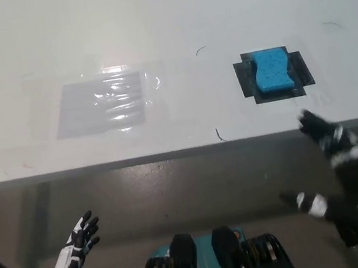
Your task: A soft sponge is kept on the balc marked spot on the table infront of the robot and it uses its right hand fist to press down on it and drrags it across the table in a back and forth manner twice to clean it
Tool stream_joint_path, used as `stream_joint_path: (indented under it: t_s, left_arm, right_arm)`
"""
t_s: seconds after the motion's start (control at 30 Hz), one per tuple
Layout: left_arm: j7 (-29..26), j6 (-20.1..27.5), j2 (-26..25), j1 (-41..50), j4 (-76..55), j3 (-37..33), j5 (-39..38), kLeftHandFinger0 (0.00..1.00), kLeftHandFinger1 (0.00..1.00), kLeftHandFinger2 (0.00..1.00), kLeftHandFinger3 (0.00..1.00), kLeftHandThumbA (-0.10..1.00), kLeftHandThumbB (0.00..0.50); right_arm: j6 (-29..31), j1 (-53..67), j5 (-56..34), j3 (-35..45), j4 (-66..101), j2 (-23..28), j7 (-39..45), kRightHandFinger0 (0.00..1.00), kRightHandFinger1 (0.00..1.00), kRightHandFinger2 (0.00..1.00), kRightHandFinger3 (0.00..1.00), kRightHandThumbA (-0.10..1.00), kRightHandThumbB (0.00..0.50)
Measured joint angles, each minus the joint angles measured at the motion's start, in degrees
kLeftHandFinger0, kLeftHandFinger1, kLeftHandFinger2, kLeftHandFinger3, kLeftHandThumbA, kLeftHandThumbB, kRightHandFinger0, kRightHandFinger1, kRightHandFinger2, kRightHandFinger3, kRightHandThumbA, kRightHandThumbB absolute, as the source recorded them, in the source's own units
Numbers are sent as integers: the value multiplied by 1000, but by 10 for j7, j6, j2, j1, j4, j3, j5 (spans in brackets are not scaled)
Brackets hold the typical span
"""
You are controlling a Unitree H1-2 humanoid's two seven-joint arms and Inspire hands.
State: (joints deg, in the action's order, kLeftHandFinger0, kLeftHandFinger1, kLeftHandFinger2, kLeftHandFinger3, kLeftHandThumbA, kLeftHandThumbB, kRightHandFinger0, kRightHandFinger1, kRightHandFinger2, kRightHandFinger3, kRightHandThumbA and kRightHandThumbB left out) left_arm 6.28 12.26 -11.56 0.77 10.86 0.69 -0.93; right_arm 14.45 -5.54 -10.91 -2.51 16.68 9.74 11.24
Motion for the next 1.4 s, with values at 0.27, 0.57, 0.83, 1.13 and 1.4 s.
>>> stream_joint_path:
  t_s: [0.27,0.57,0.83,1.13,1.4]
  left_arm:
    - [4,0,0,-1,0,0,-1,1000,1000,1000,1000,1000,500]
    - [4,1,0,-1,2,3,-1,1000,1000,1000,1000,1000,500]
    - [4,6,0,-1,12,4,-1,1000,1000,1000,1000,1000,500]
    - [4,7,0,0,14,4,-2,1000,1000,1000,1000,1000,500]
    - [4,8,1,5,14,4,-2,1000,1000,1000,1000,1000,500]
  right_arm:
    - [-92,-105,-51,9,85,39,-5,0,0,10,0,1000,245]
    - [-164,-216,-56,19,21,5,-23,0,0,95,107,1000,247]
    - [-165,-336,-56,38,-178,-26,-34,0,0,45,38,1000,263]
    - [-130,-455,-54,82,-444,-54,-55,0,0,3,60,1000,291]
    - [-70,-533,-54,117,-700,-52,-68,0,0,84,99,1000,320]
